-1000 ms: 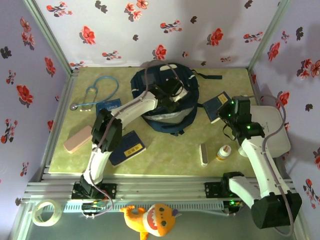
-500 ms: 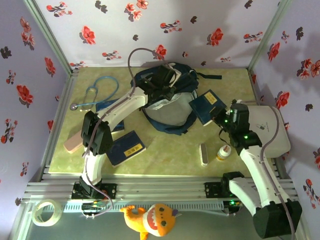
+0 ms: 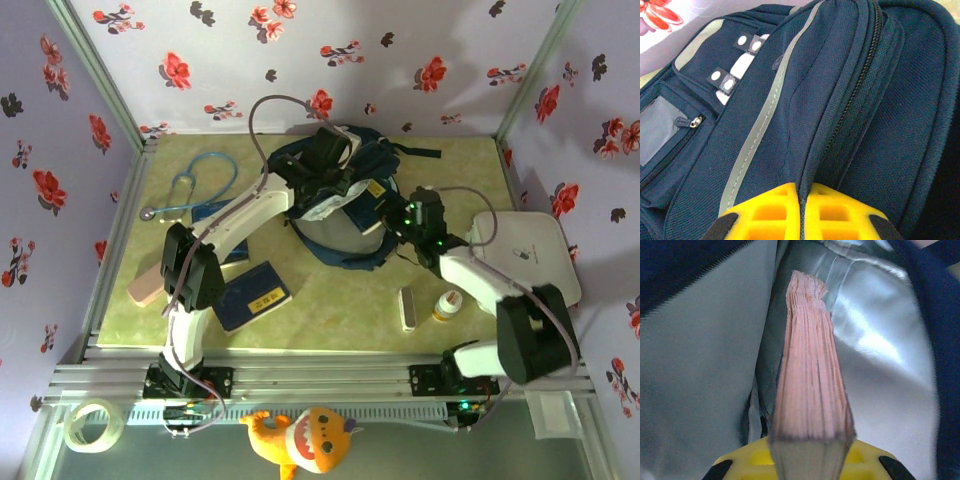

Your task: Pack the student bag

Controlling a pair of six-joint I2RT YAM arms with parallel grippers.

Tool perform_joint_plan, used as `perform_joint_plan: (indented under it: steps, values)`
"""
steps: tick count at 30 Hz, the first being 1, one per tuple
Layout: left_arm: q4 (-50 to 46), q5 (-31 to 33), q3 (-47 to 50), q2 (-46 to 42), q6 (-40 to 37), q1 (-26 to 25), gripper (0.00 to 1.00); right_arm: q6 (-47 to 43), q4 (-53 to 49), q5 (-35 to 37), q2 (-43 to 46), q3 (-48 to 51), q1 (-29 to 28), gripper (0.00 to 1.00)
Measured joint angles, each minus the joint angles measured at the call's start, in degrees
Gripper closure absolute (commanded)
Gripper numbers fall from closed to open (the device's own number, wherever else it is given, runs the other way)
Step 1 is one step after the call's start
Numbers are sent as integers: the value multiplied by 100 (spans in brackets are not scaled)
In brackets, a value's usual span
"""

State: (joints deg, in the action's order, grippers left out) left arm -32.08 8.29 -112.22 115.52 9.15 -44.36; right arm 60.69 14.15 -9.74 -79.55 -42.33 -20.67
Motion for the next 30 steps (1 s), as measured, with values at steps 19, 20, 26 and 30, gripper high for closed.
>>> perform_joint_plan:
  steps: [19,20,26,30]
  values:
    - [173,-1182,-142,0,1182,544,100,621,1517,798,-3294,-2321,-278,90]
    - [177,-1207,-142,0,1209,557,100,688,1515,820,-3386,-2422,-293,89]
    - [238,-1397,-142,0,1460,664,100,1054,1471,876,-3858,-2894,-372,65]
    - [271,-1532,-142,0,1604,765,100,1182,1379,815,-3941,-2966,-356,52]
